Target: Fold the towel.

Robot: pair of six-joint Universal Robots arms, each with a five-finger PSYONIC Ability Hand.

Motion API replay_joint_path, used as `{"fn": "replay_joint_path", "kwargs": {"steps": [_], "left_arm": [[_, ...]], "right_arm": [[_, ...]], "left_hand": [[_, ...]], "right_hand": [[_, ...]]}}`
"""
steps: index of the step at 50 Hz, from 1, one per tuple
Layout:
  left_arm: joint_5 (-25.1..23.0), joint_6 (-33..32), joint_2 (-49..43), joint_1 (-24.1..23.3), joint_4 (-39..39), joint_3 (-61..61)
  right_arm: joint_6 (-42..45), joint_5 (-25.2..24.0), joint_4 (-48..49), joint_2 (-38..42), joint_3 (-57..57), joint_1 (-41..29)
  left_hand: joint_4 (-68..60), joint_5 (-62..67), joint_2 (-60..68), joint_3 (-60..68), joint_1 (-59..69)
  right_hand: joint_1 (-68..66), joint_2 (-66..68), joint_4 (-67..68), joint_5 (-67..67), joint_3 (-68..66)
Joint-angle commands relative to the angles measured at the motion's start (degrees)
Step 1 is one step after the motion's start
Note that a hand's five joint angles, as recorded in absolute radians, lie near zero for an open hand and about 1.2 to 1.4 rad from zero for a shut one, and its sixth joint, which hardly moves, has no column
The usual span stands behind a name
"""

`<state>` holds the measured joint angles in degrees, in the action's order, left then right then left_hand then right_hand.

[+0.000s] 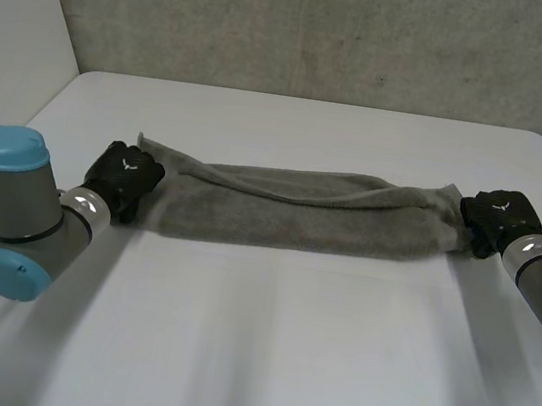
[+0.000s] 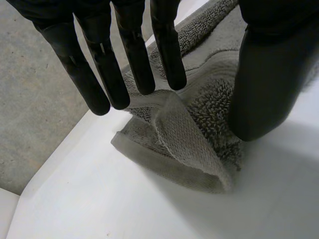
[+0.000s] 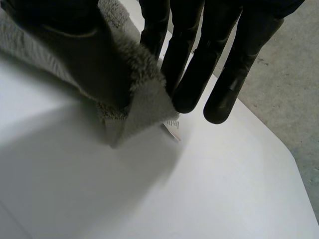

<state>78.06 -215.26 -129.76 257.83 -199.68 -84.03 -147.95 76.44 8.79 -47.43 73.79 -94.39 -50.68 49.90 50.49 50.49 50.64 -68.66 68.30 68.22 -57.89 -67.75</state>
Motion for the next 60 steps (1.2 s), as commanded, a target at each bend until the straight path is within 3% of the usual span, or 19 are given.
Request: {"fn": "replay_joint_path", "kwargs": {"steps": [1, 9, 28, 33, 40, 47, 60], "left_arm": [[0.34, -0.07, -1.72, 0.31, -0.01, 1.67], [0.6, 0.01, -0.41, 0.83, 0.16, 0.88], [-0.27, 0.72, 15.58, 2.59, 0.26, -10.89], [-0.36, 0.28, 17.09, 2.42, -0.01, -8.8], [0.52, 2.3, 14.19, 1.62, 0.25, 2.55], [0.69, 6.69, 7.16, 1.18, 0.25, 16.68], [1.04, 10.99, 7.68, 1.01, 0.08, 14.88]], "right_arm": [[0.64, 1.95, 0.0, 0.67, -1.37, 0.35], [3.8, 5.12, -0.44, -1.61, 0.38, 0.7], [8.38, 0.56, -6.68, -19.27, 10.67, 3.6], [8.55, -0.58, -6.68, -21.65, 9.1, 3.6], [7.85, -0.41, -6.07, -20.42, 2.32, 3.6], [5.91, 1.16, -0.89, -13.32, -6.89, -0.43], [3.55, 1.79, 6.76, -11.9, -4.2, -2.2]], "left_hand": [[-4.23, -5.0, 4.42, 4.42, 4.26], [-29.31, 20.08, 29.5, 29.5, 29.34], [-29.32, 20.1, 29.51, 29.51, 29.36], [-29.32, 20.1, 29.51, 29.51, 29.36], [-29.32, 20.1, 29.51, 29.51, 29.36], [-29.32, 20.1, 29.51, 29.51, 29.36], [-29.32, 20.1, 29.51, 29.51, 29.36]], "right_hand": [[-11.34, 11.7, 11.78, -12.11, -12.25], [-11.34, 11.7, 11.78, -12.11, -12.25], [-11.34, 11.7, 11.78, -12.11, -12.25], [-11.34, 11.7, 11.78, -12.11, -12.25], [-11.34, 11.7, 11.78, -12.11, -12.25], [-11.34, 11.7, 11.78, -12.11, -12.25], [-11.34, 11.7, 11.78, -12.11, -12.25]]}}
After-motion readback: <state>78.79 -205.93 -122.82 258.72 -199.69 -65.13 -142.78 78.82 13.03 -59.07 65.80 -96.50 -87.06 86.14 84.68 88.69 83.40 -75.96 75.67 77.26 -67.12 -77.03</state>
